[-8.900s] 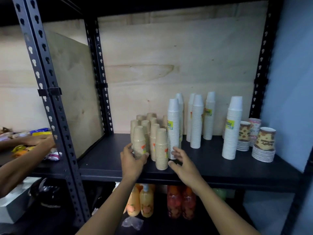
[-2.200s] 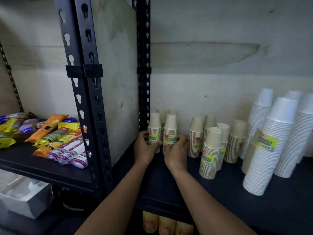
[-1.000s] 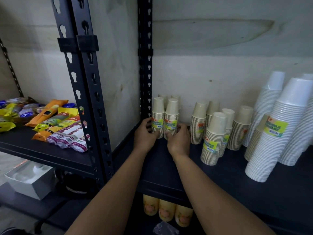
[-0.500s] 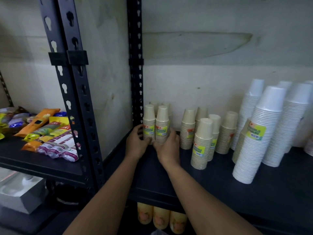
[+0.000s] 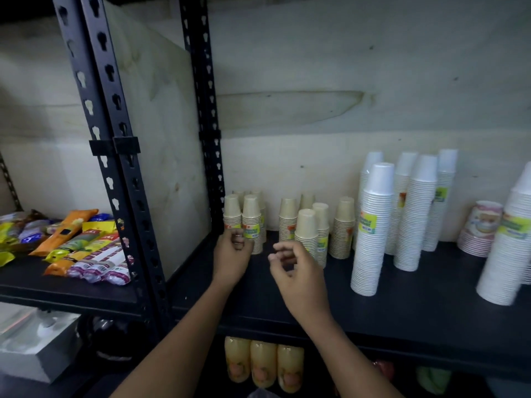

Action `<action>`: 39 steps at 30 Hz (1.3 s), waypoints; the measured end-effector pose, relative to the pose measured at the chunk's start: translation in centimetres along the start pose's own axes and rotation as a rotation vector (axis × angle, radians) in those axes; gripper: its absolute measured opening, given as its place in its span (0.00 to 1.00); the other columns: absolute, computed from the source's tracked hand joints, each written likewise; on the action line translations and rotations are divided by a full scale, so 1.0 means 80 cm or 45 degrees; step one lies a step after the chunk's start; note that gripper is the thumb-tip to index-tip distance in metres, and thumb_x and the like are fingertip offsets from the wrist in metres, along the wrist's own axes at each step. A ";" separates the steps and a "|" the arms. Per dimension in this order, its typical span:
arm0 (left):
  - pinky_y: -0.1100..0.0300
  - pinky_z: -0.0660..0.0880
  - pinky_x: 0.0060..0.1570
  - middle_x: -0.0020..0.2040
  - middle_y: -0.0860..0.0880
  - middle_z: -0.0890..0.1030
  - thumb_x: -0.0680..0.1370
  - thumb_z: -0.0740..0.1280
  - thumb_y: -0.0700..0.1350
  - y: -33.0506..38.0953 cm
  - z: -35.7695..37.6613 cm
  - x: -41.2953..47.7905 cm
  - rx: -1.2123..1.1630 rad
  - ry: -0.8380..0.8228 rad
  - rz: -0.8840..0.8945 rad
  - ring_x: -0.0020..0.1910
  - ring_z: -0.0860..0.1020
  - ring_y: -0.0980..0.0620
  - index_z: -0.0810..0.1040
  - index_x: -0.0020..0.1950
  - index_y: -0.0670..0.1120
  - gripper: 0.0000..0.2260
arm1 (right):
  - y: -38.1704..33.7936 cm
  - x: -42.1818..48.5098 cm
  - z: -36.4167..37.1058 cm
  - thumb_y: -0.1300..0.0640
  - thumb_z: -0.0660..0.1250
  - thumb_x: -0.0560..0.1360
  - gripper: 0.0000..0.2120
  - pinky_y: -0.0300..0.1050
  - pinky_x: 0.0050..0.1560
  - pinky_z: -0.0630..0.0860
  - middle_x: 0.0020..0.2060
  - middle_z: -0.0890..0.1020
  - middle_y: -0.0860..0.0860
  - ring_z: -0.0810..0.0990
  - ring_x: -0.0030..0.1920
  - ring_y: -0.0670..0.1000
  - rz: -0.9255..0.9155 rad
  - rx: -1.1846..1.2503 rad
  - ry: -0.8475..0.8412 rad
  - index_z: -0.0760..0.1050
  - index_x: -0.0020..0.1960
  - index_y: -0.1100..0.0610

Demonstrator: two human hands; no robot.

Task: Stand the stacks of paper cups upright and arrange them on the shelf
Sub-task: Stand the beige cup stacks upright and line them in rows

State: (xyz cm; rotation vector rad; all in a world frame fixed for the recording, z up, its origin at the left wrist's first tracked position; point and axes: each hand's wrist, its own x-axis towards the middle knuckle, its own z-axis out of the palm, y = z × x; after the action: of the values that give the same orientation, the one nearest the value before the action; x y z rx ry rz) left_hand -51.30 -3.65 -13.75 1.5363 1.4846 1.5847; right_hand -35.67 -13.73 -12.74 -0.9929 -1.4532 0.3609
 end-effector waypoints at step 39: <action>0.55 0.76 0.55 0.58 0.50 0.82 0.75 0.75 0.46 0.026 0.132 0.011 0.119 -0.059 -0.107 0.53 0.79 0.53 0.74 0.62 0.48 0.18 | 0.092 0.025 -0.013 0.56 0.79 0.68 0.31 0.52 0.60 0.76 0.60 0.71 0.52 0.74 0.59 0.54 0.281 -0.272 0.254 0.66 0.65 0.51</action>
State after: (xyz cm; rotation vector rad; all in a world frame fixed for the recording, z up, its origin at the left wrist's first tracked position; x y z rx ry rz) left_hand -41.27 0.32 -13.81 1.5295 1.5964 1.4409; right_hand -31.85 -8.36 -16.64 -1.3293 -1.2220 0.2597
